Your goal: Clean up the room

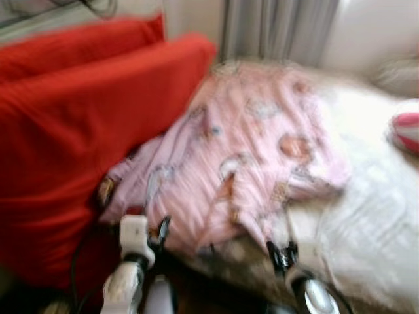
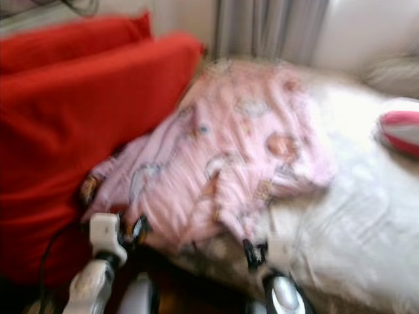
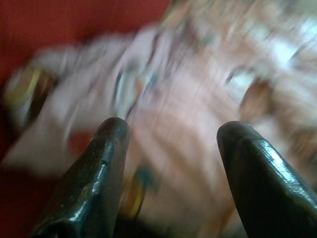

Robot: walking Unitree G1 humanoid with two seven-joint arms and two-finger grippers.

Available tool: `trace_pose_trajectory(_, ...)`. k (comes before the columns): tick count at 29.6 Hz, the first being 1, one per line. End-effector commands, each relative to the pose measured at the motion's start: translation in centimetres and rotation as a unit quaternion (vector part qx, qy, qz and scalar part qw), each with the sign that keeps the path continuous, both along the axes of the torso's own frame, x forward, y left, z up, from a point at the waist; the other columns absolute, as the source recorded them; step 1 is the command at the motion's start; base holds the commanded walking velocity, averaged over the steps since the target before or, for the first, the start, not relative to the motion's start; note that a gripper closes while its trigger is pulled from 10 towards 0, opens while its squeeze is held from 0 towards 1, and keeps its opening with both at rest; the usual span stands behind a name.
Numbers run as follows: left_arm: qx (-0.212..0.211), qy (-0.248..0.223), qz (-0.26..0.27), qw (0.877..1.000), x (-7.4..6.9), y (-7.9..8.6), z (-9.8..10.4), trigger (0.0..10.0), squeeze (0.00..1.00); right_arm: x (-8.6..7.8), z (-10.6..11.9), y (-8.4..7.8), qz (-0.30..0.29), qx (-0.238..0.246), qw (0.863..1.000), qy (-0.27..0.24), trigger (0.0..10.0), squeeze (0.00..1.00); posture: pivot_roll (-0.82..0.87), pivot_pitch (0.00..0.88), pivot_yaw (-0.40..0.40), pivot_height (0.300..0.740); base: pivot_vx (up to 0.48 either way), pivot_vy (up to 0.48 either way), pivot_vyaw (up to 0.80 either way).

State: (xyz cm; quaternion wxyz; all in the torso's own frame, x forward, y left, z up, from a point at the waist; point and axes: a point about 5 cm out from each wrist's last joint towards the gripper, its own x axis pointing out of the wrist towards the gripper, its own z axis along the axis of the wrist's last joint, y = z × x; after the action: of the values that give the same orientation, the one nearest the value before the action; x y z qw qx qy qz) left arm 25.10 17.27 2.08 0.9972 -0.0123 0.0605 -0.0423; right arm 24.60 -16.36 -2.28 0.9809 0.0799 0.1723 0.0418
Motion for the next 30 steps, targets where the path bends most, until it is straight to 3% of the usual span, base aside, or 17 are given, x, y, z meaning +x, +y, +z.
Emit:
trace_pose_trajectory(1, 0.011, 0.002, -0.008, 1.0, 0.4, -0.2, 0.1, 10.0, 0.0, -0.2, -0.1, 0.2, 0.006, 0.001, 1.0, 0.0, 10.0, 0.0, 0.12, 0.077, -0.042, 0.631, 0.0, 0.0, 0.0)
trace_pose_trajectory(12, 0.01, 0.003, -0.01, 1.0, 0.5, 0.0, 0.1, 10.0, 0.0, -0.2, 0.0, 0.3, 0.008, 0.004, 1.0, -0.005, 10.0, 0.0, 0.12, 0.073, -0.036, 0.631, 0.127, 0.0, 0.63)
trace_pose_trajectory(30, 0.013, 0.011, -0.011, 1.0, 0.5, 0.0, -0.3, 10.0, 0.0, -0.2, -0.3, -0.6, -0.026, -0.014, 0.999, 0.014, 10.0, 0.0, 0.12, 0.076, -0.039, 0.631, 0.331, 0.0, 0.0)
